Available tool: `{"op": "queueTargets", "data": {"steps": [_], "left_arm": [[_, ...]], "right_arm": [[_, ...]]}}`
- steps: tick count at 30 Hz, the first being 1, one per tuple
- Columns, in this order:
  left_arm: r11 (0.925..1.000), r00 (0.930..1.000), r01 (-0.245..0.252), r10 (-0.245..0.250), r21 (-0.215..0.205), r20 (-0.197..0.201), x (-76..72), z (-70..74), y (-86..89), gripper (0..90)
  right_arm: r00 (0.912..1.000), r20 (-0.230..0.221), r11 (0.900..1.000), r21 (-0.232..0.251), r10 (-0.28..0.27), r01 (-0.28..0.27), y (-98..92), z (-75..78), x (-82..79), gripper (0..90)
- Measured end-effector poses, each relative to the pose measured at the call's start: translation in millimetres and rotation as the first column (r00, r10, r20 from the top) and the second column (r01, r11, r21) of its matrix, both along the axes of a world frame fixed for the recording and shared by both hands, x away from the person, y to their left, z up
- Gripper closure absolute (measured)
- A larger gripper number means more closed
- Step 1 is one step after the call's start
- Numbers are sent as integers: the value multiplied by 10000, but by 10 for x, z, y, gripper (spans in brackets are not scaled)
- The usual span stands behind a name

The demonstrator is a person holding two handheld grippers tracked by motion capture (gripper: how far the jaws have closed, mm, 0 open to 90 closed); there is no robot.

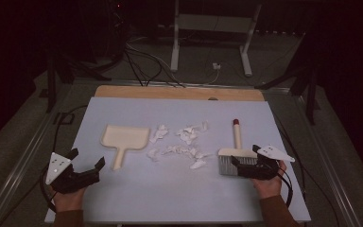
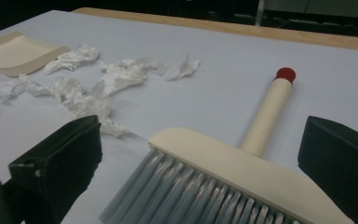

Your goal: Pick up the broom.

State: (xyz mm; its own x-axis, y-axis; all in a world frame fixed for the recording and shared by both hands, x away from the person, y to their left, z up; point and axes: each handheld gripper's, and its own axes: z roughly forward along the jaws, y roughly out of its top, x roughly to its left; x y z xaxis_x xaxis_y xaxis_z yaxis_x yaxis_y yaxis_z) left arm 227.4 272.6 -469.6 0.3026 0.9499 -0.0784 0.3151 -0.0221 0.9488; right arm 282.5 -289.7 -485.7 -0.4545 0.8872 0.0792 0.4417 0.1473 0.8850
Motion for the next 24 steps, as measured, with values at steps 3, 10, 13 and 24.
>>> {"op": "queueTargets", "data": {"steps": [3,10,13,24], "left_arm": [[9998,9998,-192,192,-57,12,-9,4,15,12],[9996,9995,-266,268,126,-152,4,-26,10,12],[9995,9994,-303,305,100,-189,10,-34,18,12],[9993,9990,-338,343,178,-293,14,-67,17,12]], "right_arm": [[10000,-54,9998,-167,-50,49,19,-9,-2,0],[9990,-176,9988,-277,-400,395,25,20,44,0],[9990,-120,9990,-115,-435,434,11,47,58,0],[9953,-487,9965,-58,-835,834,1,320,270,0]]}}
